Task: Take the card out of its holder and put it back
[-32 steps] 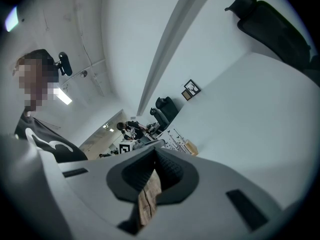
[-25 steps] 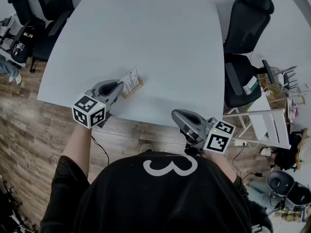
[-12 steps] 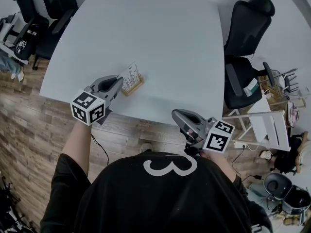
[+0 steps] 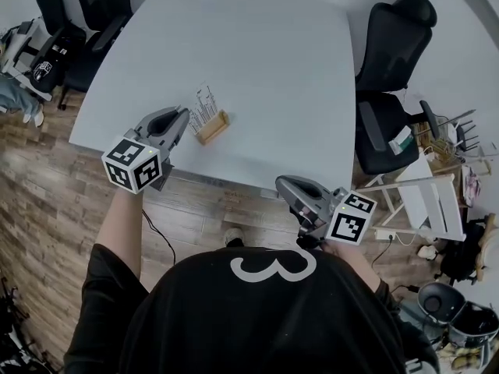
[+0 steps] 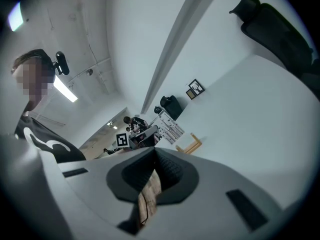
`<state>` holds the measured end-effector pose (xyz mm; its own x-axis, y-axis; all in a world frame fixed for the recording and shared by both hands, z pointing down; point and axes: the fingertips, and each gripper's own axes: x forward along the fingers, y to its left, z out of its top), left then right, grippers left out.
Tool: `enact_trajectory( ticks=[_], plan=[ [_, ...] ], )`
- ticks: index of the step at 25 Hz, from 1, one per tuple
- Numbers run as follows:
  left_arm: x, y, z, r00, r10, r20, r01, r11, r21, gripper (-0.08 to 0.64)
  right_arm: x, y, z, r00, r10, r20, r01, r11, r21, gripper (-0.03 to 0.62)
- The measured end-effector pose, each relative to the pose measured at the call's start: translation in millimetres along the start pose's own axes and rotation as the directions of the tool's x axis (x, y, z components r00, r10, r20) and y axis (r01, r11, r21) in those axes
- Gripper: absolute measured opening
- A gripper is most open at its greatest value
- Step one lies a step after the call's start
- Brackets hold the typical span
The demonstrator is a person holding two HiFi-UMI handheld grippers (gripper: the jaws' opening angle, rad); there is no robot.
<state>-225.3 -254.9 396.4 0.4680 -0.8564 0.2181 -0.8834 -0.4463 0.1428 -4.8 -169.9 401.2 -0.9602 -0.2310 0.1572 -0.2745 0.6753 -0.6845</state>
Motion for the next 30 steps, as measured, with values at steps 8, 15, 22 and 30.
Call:
enact_trajectory(
  ticks=[8, 15, 22, 30],
  plan=[
    [-32.7, -34.5, 14.8, 0.999, 0.037, 0.041, -0.034, 0.997, -0.074, 0.025, -24.4, 22.8, -13.6, 1.0, 0.023, 0.0, -0.023, 1.0, -0.018, 0.009],
    [-66.9, -100.3, 28.9, 0.994, -0.013, 0.105, 0.033, 0.981, -0.192, 0.025, -54.6, 48.2, -23.6, 0.999, 0.051, 0.01, -0.05, 0.998, -0.044, 0.009],
    [-93.3, -179.2, 35.1, 0.992, -0.062, 0.114, 0.083, 0.978, -0.189, 0.025, -86.8, 66.1, -38.4, 0.997, 0.071, 0.03, -0.069, 0.996, -0.056, 0.008],
    [-126.0, -248.0, 17.8, 0.991, -0.054, 0.122, 0.086, 0.959, -0.269, 0.025, -111.8, 90.2, -58.8, 0.994, 0.108, 0.033, -0.106, 0.992, -0.073, 0.009]
  ],
)
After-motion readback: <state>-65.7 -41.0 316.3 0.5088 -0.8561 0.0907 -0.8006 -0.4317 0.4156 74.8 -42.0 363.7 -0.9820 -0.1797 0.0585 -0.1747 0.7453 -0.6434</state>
